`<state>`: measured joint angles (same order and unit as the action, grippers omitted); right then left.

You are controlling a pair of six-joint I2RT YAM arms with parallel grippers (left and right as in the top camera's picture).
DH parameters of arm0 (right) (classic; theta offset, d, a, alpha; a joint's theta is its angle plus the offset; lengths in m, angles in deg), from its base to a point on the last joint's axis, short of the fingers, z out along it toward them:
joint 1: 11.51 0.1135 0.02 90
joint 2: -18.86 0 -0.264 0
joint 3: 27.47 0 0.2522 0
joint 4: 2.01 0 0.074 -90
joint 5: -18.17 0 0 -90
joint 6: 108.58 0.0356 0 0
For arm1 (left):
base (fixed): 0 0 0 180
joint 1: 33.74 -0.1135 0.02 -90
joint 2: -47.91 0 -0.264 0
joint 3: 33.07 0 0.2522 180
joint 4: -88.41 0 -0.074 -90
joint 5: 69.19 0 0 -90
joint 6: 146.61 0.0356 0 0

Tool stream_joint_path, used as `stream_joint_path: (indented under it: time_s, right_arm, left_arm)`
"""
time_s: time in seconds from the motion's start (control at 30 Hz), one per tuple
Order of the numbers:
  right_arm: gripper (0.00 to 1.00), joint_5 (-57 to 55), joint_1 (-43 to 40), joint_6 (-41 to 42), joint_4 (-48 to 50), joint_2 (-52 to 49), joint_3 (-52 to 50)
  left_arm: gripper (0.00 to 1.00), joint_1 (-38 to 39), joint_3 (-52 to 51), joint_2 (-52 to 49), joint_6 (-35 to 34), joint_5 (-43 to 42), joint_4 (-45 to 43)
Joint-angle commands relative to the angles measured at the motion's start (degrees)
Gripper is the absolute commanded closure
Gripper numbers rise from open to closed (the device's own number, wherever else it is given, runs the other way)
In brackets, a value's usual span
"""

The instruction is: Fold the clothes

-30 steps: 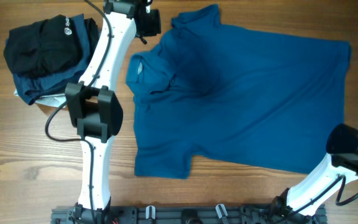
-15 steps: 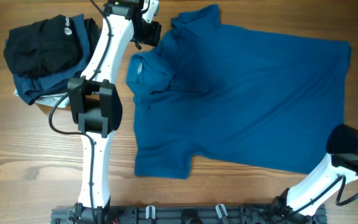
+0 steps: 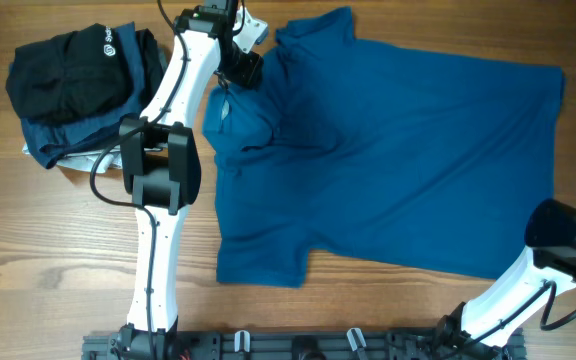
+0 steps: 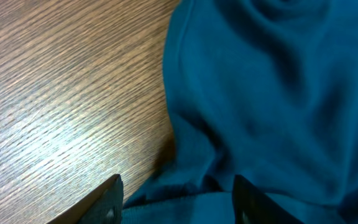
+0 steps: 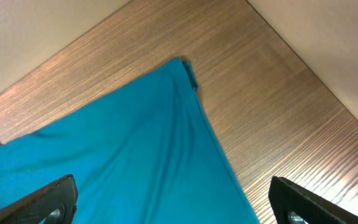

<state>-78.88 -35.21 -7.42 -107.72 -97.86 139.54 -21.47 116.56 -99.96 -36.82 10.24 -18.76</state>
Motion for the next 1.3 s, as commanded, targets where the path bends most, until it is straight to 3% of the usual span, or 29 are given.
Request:
stream_joint_path:
  time_s: [0.0,0.5,0.57,0.6,0.8,1.07,1.27]
  right_arm:
    - [0.01,0.70,0.02,0.85,-0.04,-0.04,0.02]
    - [0.00,0.70,0.02,0.85,-0.04,-0.04,0.02]
    - [0.00,0.68,0.02,0.83,-0.04,-0.07,0.02]
    - [0.00,0.70,0.02,0.83,-0.04,-0.07,0.02]
    - [0.00,0.70,0.02,0.85,-0.04,-0.07,0.02]
    - [0.01,0.70,0.02,0.83,-0.04,-0.04,0.02]
    - [0.00,0.70,0.02,0.83,-0.04,-0.04,0.02]
  left_arm:
    - [0.43,-0.44,-0.28,-0.48,2.36,-2.49,-0.44]
    - [0.51,-0.63,-0.28,-3.43,2.54,-1.38,-3.26]
    - [0.59,-0.63,-0.28,-3.45,2.56,-1.38,-3.19]
    - [0.77,-0.68,-0.28,-3.50,2.56,-1.33,-3.19]
    - [0.94,-1.95,-0.28,-3.50,1.51,5.44,-3.02]
    - [0.96,-6.45,-0.28,-3.50,-5.79,10.36,-0.37]
    - [0.83,-8.44,0.00,-2.78,-13.33,10.47,-0.81]
